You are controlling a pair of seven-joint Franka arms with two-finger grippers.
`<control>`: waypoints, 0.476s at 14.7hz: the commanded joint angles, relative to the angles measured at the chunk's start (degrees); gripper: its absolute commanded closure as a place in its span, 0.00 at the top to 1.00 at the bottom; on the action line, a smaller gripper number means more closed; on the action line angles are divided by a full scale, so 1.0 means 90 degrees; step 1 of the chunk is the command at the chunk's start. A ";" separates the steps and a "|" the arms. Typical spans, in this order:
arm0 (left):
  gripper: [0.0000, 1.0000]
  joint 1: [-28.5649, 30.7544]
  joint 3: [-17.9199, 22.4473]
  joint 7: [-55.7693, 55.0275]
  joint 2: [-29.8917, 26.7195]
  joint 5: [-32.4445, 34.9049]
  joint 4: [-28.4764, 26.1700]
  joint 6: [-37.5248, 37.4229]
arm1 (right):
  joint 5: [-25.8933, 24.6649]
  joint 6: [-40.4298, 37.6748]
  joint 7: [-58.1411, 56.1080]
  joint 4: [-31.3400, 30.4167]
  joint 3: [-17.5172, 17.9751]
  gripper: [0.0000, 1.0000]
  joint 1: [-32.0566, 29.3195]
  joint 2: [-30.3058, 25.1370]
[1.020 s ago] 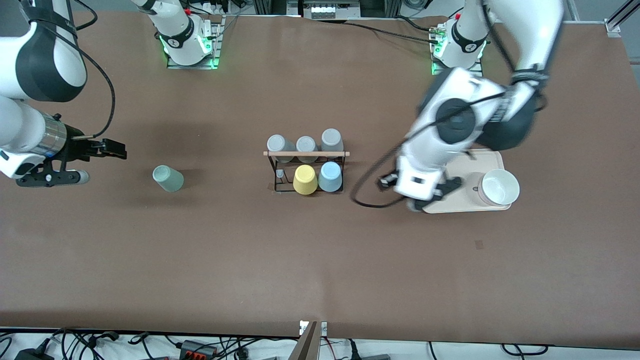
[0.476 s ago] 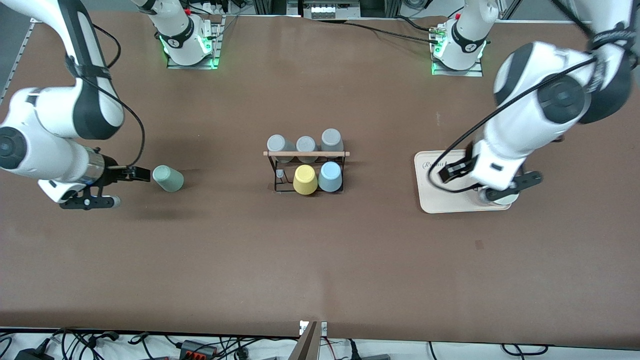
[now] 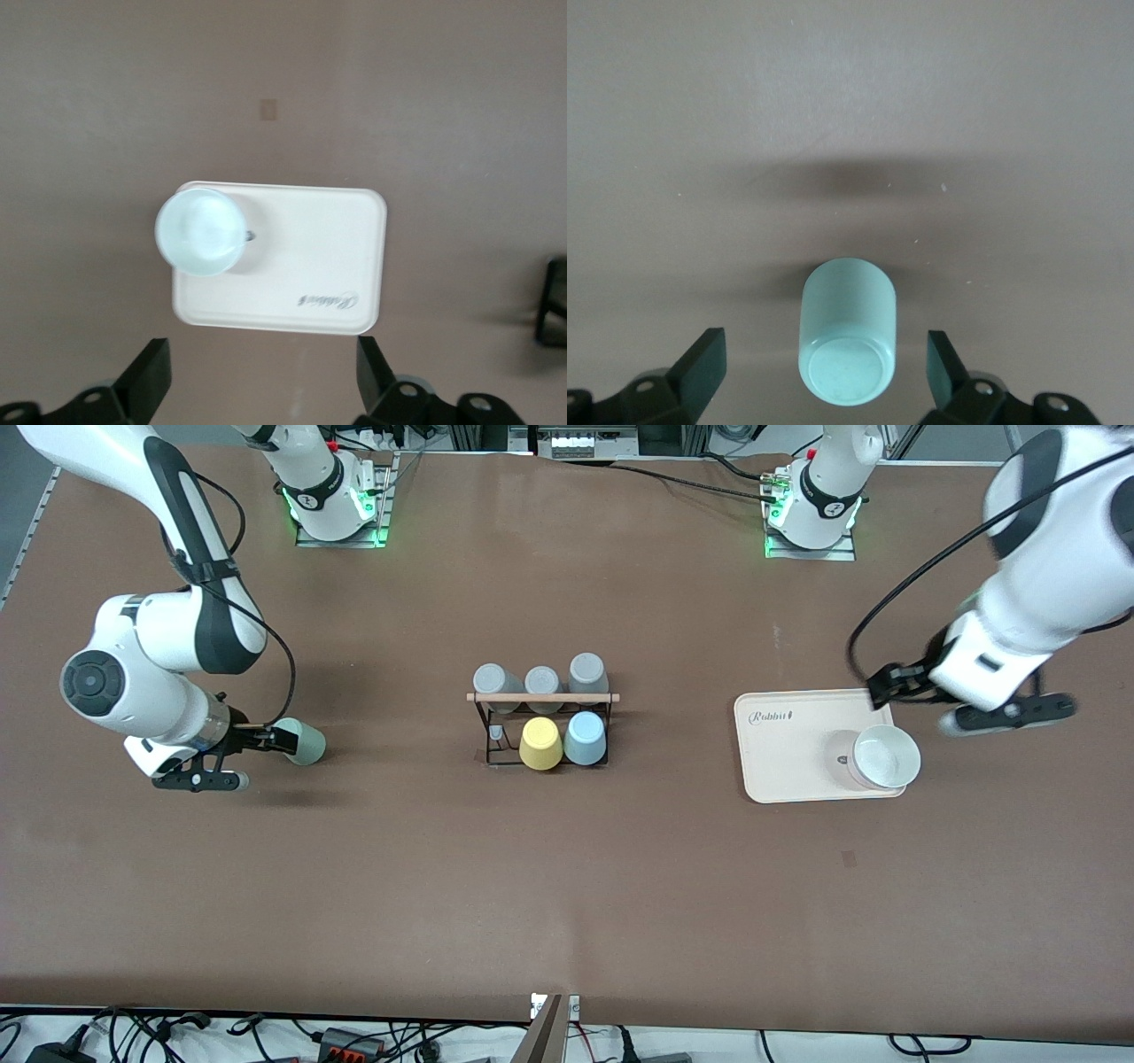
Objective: Hang scattered cups on rack with three cups
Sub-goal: 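Retract the left gripper while the right gripper grasps the mint cup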
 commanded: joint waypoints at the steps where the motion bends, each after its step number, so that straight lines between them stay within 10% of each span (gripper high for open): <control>1: 1.00 -0.0024 0.0416 0.0941 -0.0519 0.0014 -0.0241 -0.0333 | -0.0083 0.0477 0.0306 -0.0542 -0.0021 1.00 0.0153 -0.0106; 7: 1.00 -0.0005 0.0593 0.1197 -0.1046 -0.0122 -0.0241 -0.0510 | -0.0093 0.0674 0.0267 -0.0798 -0.0070 1.00 0.0104 -0.0029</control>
